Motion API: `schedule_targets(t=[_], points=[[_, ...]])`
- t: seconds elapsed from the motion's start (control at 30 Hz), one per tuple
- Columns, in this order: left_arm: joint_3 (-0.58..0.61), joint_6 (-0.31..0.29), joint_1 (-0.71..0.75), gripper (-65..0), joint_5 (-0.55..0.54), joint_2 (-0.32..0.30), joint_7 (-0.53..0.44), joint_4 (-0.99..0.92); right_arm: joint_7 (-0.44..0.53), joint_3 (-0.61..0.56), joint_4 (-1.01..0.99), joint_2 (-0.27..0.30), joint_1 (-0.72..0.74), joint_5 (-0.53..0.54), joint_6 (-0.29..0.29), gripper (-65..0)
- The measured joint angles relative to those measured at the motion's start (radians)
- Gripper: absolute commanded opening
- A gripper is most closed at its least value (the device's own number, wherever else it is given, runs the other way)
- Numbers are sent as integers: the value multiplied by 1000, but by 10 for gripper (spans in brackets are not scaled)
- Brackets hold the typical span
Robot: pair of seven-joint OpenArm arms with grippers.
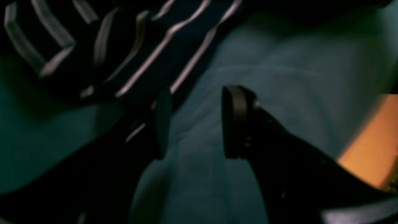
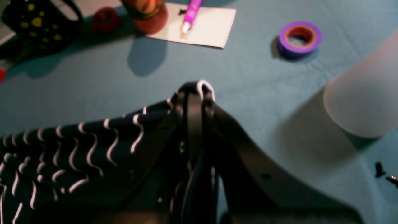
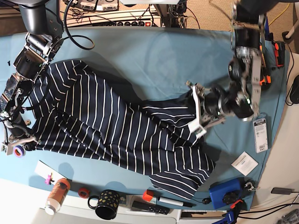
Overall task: Layout the t-shirt on the table in an organized manner, then fold the t-shirt properly
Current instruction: 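Reach the left gripper to the shirt's bunched shoulder and grasp it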
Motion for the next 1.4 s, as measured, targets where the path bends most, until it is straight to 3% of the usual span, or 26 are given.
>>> schedule_targets(t=[0.17, 0.27, 0.43, 0.53, 0.63, 0.87, 1.0, 1.13, 1.4], points=[[-6, -164, 57, -387, 267, -2, -217, 46, 3, -1, 0, -4, 2, 3, 2, -650], [18, -172, 92, -347, 277, -13, -265, 46, 3, -1, 0, -4, 2, 3, 0, -650], [116, -172, 106, -343, 350, -14, -271, 46, 3, -1, 0, -5, 2, 4, 0, -650], [178, -97, 106, -343, 483, -13, -290, 46, 3, -1, 0, -5, 2, 3, 0, -650], [241, -67, 106, -343, 636, -19, -327, 46, 3, -1, 0, -5, 2, 3, 0, -650], [395, 18, 106, -343, 813, -15, -356, 46, 3, -1, 0, -5, 2, 3, 0, -650], [426, 83, 109, -343, 904, -17, -362, 40, 0, -1, 0, -5, 2, 3, 0, -650], [426, 156, 108, -343, 999, -17, -439, 40, -1, -1, 0, -5, 2, 3, 0, -650], [426, 156, 109, -343, 1012, -17, -502, 26, -1, -1, 0, -5, 2, 4, 0, -650]])
